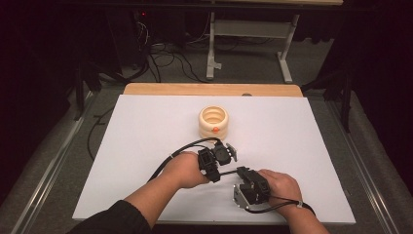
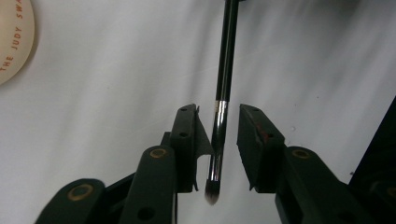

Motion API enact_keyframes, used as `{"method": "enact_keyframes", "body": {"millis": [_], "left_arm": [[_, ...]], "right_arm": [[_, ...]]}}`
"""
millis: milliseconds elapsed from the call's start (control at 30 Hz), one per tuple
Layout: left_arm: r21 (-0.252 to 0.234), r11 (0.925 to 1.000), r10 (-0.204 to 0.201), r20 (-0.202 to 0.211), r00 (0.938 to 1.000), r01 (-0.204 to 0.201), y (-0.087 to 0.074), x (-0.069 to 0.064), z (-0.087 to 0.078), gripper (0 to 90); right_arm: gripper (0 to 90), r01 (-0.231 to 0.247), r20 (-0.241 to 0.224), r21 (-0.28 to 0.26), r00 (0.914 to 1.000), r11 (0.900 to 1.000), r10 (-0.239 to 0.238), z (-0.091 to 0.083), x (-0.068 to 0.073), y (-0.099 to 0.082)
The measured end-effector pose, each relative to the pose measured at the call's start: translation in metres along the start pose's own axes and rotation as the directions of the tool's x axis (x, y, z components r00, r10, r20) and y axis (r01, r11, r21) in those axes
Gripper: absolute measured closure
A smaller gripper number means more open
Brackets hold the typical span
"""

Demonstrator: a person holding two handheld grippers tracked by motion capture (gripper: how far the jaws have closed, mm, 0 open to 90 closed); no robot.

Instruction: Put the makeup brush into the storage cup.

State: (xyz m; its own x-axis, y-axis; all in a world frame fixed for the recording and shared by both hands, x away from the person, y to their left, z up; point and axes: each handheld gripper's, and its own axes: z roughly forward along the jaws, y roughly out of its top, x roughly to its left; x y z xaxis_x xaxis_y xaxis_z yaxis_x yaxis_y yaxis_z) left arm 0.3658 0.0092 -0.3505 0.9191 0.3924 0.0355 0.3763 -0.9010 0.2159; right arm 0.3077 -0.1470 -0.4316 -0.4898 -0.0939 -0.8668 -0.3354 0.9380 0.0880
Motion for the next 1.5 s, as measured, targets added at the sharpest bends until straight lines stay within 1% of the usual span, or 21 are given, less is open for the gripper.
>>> {"method": "enact_keyframes", "body": {"millis": [200,267,300,567,667,700,800,833,900,933,1000,1033,1067,1100,1133,1200,1267,1300,1333,1367,1500], "left_arm": [[0.006,1.0000,-0.002,0.005,1.0000,0.002,-0.002,0.001,-0.001,61.8],[0.008,0.9999,-0.007,0.003,1.0000,0.007,-0.002,0.002,-0.002,61.3],[0.008,0.9999,-0.007,0.004,1.0000,0.007,-0.002,0.002,-0.002,61.0],[0.014,0.9999,-0.008,0.013,0.9999,0.008,-0.005,0.003,-0.002,59.2],[0.027,0.9996,-0.003,0.019,0.9998,0.002,-0.007,0.004,-0.002,57.3],[0.020,0.9997,-0.016,0.021,0.9997,0.015,-0.009,0.005,-0.003,56.8],[0.011,0.9995,-0.030,0.016,0.9994,0.030,-0.014,0.005,-0.004,55.2],[0.006,0.9995,-0.031,0.014,0.9994,0.030,-0.016,0.005,-0.006,55.0],[-0.014,0.9987,-0.049,0.014,0.9987,0.049,-0.021,0.007,-0.009,54.2],[-0.015,0.9984,-0.053,0.015,0.9985,0.054,-0.024,0.008,-0.010,53.9],[-0.022,0.9972,-0.071,0.021,0.9973,0.071,-0.030,0.011,-0.010,53.1],[-0.024,0.9968,-0.076,0.022,0.9969,0.077,-0.032,0.012,-0.010,52.4],[-0.019,0.9965,-0.081,0.024,0.9964,0.081,-0.034,0.014,-0.010,51.9],[-0.023,0.9959,-0.087,0.026,0.9959,0.088,-0.037,0.015,-0.010,50.8],[-0.029,0.9954,-0.090,0.029,0.9955,0.091,-0.039,0.017,-0.011,49.9],[-0.041,0.9930,-0.110,0.033,0.9934,0.111,-0.045,0.021,-0.012,47.7],[-0.051,0.9900,-0.130,0.035,0.9909,0.132,-0.049,0.024,-0.012,44.9],[-0.055,0.9887,-0.138,0.035,0.9899,0.139,-0.051,0.026,-0.012,43.2],[-0.059,0.9873,-0.146,0.036,0.9886,0.148,-0.053,0.028,-0.012,41.6],[-0.065,0.9857,-0.153,0.034,0.9876,0.155,-0.055,0.030,-0.012,39.8],[-0.081,0.9766,-0.197,0.035,0.9798,0.199,-0.062,0.037,-0.009,33.4]], "right_arm": [[86.2,-0.015,0.001,0.009,0.9999,0.9999,0.015,0.000,0.000,0.000],[86.2,-0.009,0.001,0.006,1.0000,0.9999,0.009,0.000,-0.001,-0.001],[86.2,-0.022,-0.001,0.010,0.9998,0.9997,0.022,0.000,0.000,-0.001],[86.2,-0.034,-0.008,0.011,0.9994,0.9994,0.034,0.000,-0.001,-0.002],[86.2,-0.031,-0.002,0.035,0.9995,0.9989,0.031,0.000,-0.002,-0.002],[86.3,-0.033,-0.009,0.014,0.9994,0.9993,0.034,0.002,-0.002,-0.003],[86.2,-0.058,-0.023,0.033,0.9980,0.9978,0.059,0.001,-0.002,-0.005],[86.2,-0.066,-0.010,0.057,0.9977,0.9962,0.067,-0.001,-0.001,-0.006],[86.2,-0.079,-0.025,0.045,0.9964,0.9959,0.080,0.001,-0.002,-0.008],[86.2,-0.076,-0.017,0.057,0.9969,0.9954,0.077,0.000,-0.003,-0.009],[86.2,-0.096,-0.020,0.049,0.9951,0.9941,0.097,0.000,-0.003,-0.010],[86.2,-0.103,-0.007,0.073,0.9946,0.9920,0.104,-0.002,-0.003,-0.009],[86.2,-0.108,-0.015,0.053,0.9939,0.9927,0.109,0.000,-0.003,-0.010],[86.2,-0.111,-0.023,0.059,0.9934,0.9920,0.113,0.000,-0.004,-0.011],[86.2,-0.112,-0.015,0.067,0.9935,0.9915,0.113,0.000,-0.004,-0.011],[86.2,-0.127,-0.011,0.068,0.9917,0.9896,0.128,0.001,-0.005,-0.013],[86.2,-0.141,-0.012,0.093,0.9897,0.9856,0.142,0.000,-0.005,-0.015],[86.2,-0.126,-0.013,0.086,0.9917,0.9883,0.128,0.001,-0.006,-0.016],[86.2,-0.150,-0.026,0.090,0.9879,0.9845,0.153,0.001,-0.005,-0.018],[86.2,-0.138,-0.015,0.087,0.9900,0.9866,0.140,0.001,-0.007,-0.019],[86.2,-0.162,-0.015,0.085,0.9865,0.9832,0.163,0.001,-0.010,-0.023]]}}
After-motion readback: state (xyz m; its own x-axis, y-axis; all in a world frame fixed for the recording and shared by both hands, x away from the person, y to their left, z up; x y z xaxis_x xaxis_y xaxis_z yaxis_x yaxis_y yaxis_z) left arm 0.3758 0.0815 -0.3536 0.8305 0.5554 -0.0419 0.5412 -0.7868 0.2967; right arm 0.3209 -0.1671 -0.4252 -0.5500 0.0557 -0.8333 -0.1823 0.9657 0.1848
